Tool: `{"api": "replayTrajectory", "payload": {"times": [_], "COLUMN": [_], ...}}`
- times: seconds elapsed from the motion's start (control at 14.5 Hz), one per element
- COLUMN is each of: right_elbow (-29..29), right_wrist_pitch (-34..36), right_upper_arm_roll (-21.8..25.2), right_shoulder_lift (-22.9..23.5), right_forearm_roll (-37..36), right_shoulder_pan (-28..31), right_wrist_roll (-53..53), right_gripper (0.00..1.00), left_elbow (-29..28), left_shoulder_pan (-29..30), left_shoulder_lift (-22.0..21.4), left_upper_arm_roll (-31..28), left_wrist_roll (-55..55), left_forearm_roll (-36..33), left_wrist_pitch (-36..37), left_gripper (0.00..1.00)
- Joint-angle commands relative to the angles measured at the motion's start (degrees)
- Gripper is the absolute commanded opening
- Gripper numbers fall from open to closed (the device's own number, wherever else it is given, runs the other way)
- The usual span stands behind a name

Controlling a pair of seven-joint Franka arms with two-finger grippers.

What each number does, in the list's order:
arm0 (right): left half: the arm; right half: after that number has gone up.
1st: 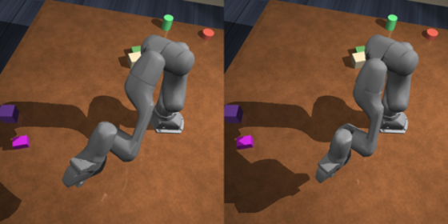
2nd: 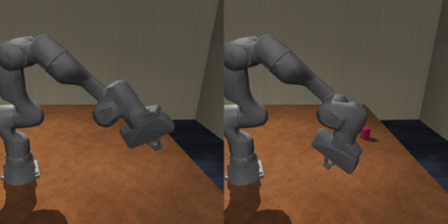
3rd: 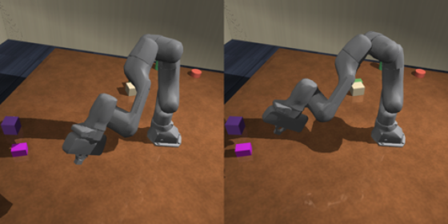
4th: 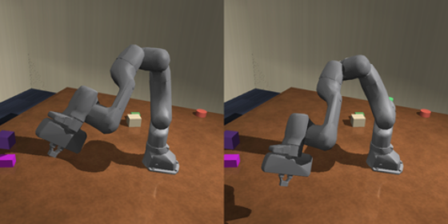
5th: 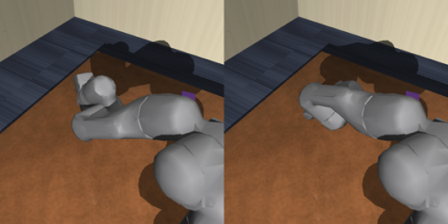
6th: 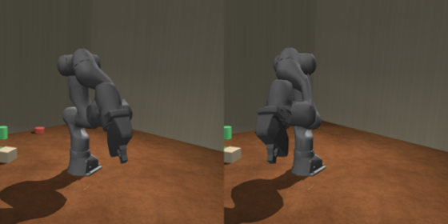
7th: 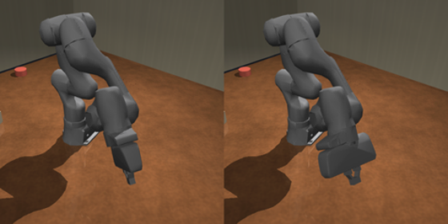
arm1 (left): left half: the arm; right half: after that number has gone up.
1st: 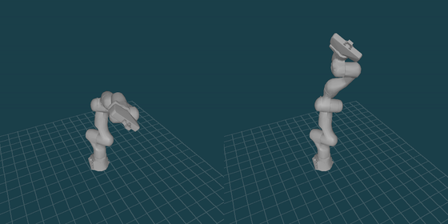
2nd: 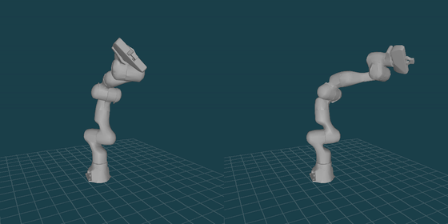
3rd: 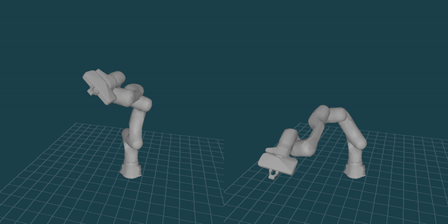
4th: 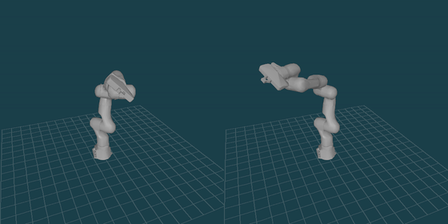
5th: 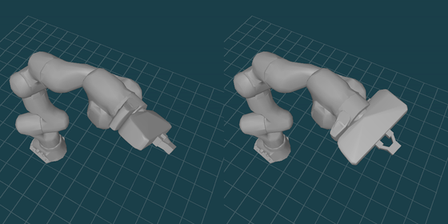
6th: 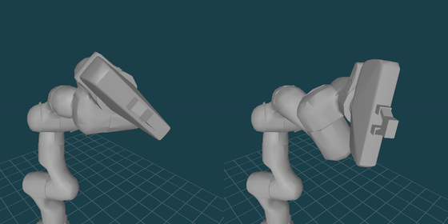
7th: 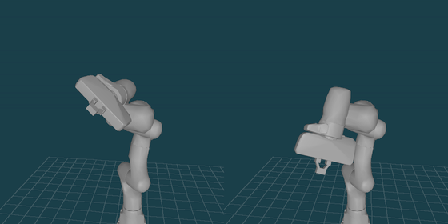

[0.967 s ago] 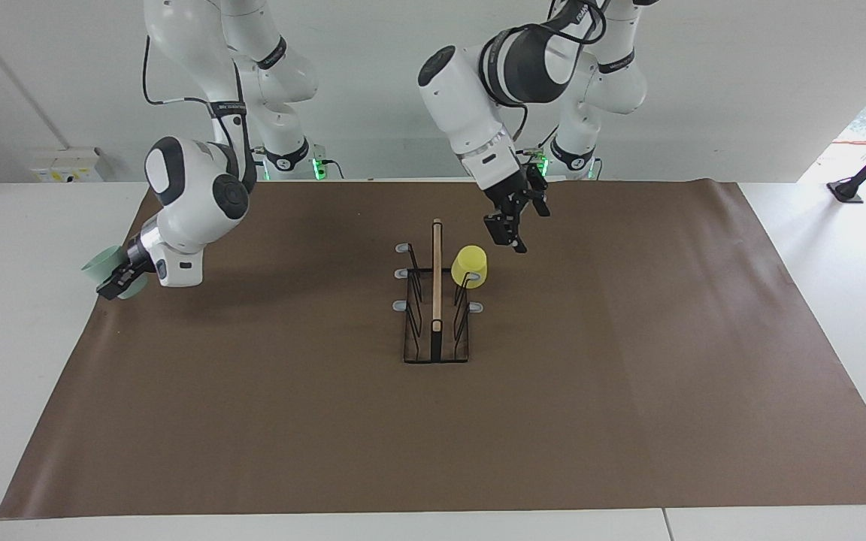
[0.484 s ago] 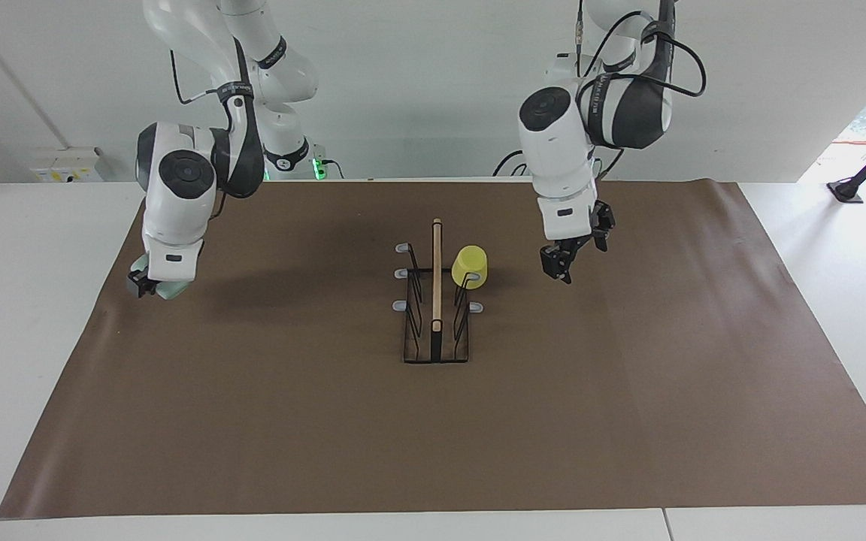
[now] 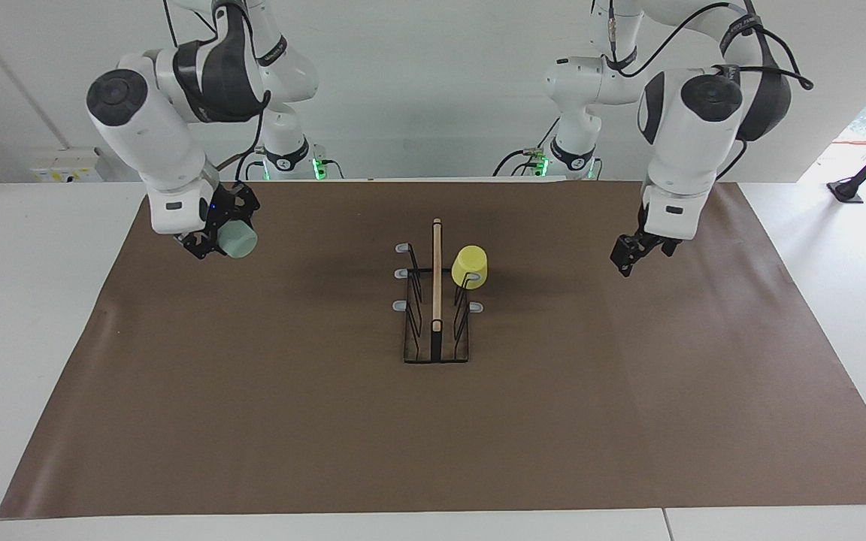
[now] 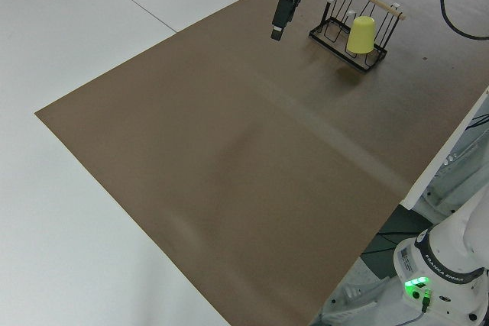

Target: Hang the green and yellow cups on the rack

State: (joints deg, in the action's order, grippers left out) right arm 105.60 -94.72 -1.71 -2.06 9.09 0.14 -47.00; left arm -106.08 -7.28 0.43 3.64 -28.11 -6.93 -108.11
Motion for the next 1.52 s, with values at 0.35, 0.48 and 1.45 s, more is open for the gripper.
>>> {"api": "replayTrajectory", "payload": {"times": [0.35, 0.48, 1.45], "right_elbow": [5.9, 7.3, 33.3], "right_wrist_pitch": [-6.8, -9.5, -21.7], "right_upper_arm_roll": [-0.1, -0.6, -0.6], "right_shoulder_lift": [-3.2, -2.1, -2.6], "right_forearm_roll": [37.3, 47.6, 97.3], "right_shoulder_pan": [0.6, -0.7, -13.4], "right_wrist_roll": [-5.3, -9.6, -60.0], "right_gripper": [0.00, 0.00, 0.00], "left_elbow": [7.2, 11.4, 13.3], "left_shoulder_pan": [9.8, 10.6, 9.0], "left_shoulder_lift": [-1.1, -0.1, -0.2], "left_upper_arm_roll": [0.0, -0.1, 0.8], "left_wrist_roll": [20.8, 25.2, 28.3], "left_forearm_roll": [8.2, 8.2, 7.7], "left_wrist_pitch": [7.9, 13.1, 20.6], "left_gripper": [1.00, 1.00, 1.00]}}
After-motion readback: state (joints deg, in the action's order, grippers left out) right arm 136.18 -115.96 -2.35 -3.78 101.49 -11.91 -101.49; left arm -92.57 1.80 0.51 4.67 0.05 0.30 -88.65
